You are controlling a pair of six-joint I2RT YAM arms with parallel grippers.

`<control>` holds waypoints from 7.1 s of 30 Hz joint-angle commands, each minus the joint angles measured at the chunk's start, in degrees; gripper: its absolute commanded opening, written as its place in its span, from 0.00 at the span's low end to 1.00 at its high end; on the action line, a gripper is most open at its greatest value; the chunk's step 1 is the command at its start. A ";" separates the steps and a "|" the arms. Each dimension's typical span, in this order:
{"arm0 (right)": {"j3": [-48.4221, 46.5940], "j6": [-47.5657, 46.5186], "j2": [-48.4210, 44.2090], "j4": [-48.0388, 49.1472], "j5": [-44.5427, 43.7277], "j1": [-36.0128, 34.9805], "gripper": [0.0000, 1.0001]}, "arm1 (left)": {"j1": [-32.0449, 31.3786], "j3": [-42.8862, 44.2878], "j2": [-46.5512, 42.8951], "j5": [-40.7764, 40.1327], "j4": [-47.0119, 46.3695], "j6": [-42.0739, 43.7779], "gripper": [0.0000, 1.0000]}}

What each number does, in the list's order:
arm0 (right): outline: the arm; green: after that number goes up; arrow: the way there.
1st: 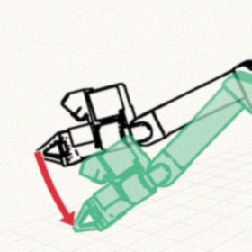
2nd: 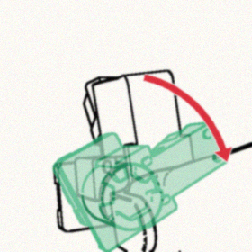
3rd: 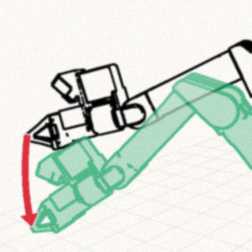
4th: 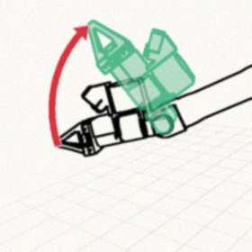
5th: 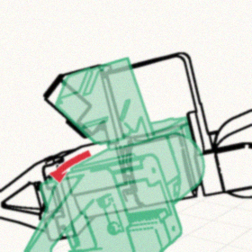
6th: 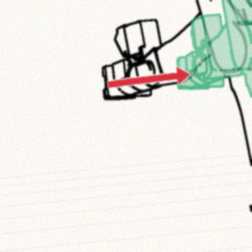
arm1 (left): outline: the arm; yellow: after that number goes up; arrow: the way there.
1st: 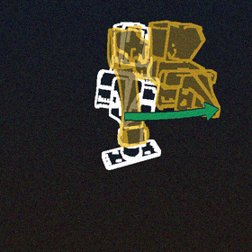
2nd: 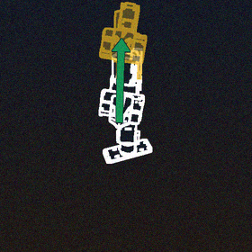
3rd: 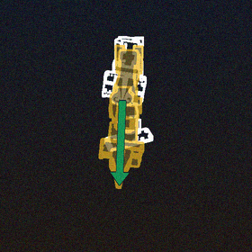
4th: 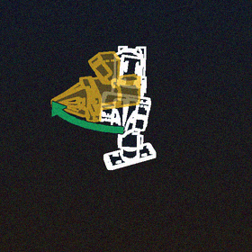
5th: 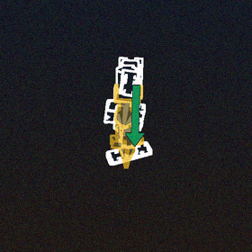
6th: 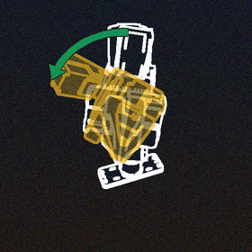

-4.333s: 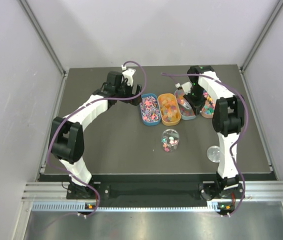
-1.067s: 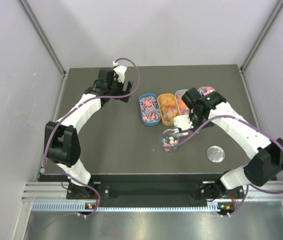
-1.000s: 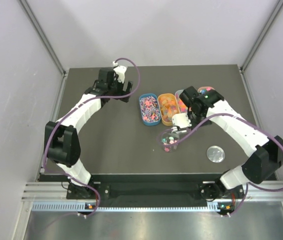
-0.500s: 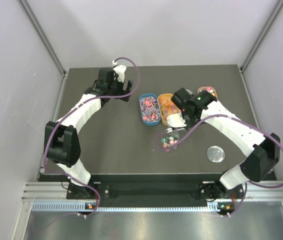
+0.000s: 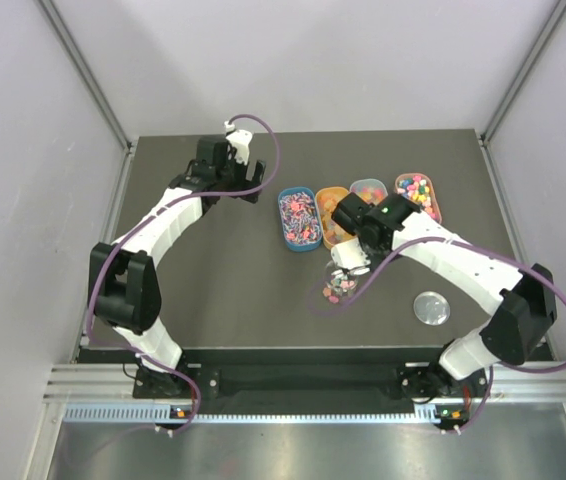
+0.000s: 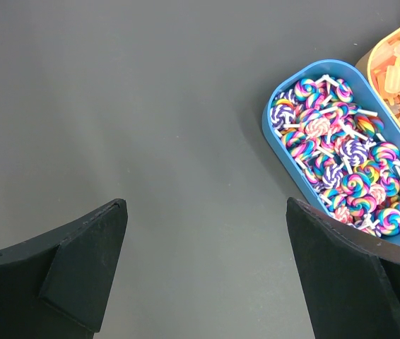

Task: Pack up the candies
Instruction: Place the fake candies in the packing bottle, then adjust the spatula.

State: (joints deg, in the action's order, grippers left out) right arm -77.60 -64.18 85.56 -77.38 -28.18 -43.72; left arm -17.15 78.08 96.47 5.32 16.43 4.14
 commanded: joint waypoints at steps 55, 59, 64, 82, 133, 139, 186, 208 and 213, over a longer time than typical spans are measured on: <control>-33.91 47.31 30.45 -7.17 38.12 21.57 0.00 | -3.42 10.16 17.53 3.64 -0.08 -7.22 0.93; -50.14 49.15 36.24 -6.11 36.89 22.98 0.00 | -3.42 10.33 17.26 2.94 0.01 -7.22 0.93; -57.13 53.10 34.68 -2.52 39.50 23.51 0.00 | -3.77 10.42 16.91 1.71 0.27 -6.52 0.93; -35.07 49.79 26.93 -7.34 45.61 27.47 0.00 | -6.41 5.94 13.05 -3.83 -0.60 -3.00 0.95; -27.77 9.34 32.83 -7.52 -0.03 13.49 0.00 | -6.32 13.06 17.88 -3.21 0.89 -6.60 0.95; -31.03 11.09 35.73 -7.52 0.06 13.49 0.00 | -6.23 21.13 23.58 -0.41 1.77 -6.51 0.95; -33.40 36.23 24.66 -7.25 22.91 19.38 0.00 | -5.79 27.91 14.81 33.15 -1.05 -15.91 0.75; -37.62 34.74 16.49 -7.34 26.78 14.28 0.00 | -11.33 24.57 19.63 30.72 -1.75 -13.02 0.73; -37.80 35.18 13.24 -7.17 27.39 14.19 0.00 | -11.42 23.96 20.25 30.27 -2.01 -12.84 0.72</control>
State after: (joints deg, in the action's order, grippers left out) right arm -111.90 -29.47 104.73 -79.00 -3.01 -28.84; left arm -28.36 101.14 115.55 36.34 15.46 -10.35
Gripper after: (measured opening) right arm 0.099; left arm 0.719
